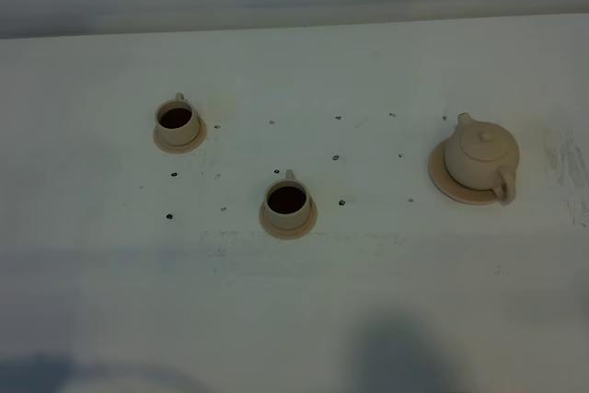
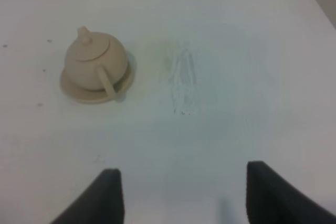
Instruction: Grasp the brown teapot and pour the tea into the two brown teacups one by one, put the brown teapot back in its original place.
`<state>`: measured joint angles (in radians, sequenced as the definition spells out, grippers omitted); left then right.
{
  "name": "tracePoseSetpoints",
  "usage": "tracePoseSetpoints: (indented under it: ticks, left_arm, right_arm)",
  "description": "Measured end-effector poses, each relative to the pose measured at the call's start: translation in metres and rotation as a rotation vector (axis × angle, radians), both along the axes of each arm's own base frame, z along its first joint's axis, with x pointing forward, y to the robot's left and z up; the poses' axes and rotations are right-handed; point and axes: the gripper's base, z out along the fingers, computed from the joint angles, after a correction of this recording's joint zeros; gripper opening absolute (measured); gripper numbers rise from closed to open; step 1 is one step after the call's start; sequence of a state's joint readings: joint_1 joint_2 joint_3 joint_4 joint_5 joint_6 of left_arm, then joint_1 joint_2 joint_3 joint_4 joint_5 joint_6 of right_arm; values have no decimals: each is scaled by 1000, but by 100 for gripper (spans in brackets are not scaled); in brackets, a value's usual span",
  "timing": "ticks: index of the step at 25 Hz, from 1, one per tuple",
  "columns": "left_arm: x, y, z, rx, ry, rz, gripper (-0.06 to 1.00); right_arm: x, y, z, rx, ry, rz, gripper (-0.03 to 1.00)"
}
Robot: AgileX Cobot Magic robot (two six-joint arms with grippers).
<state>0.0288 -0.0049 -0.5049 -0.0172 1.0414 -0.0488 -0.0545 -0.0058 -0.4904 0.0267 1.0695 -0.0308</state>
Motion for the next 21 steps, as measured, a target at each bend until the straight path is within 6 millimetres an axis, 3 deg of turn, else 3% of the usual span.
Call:
tracePoseSetpoints:
  ticks: [21]
  left_arm:
    - [0, 0, 0, 0, 0, 0, 52]
  right_arm:
    - [0, 0, 0, 2, 0, -1, 53]
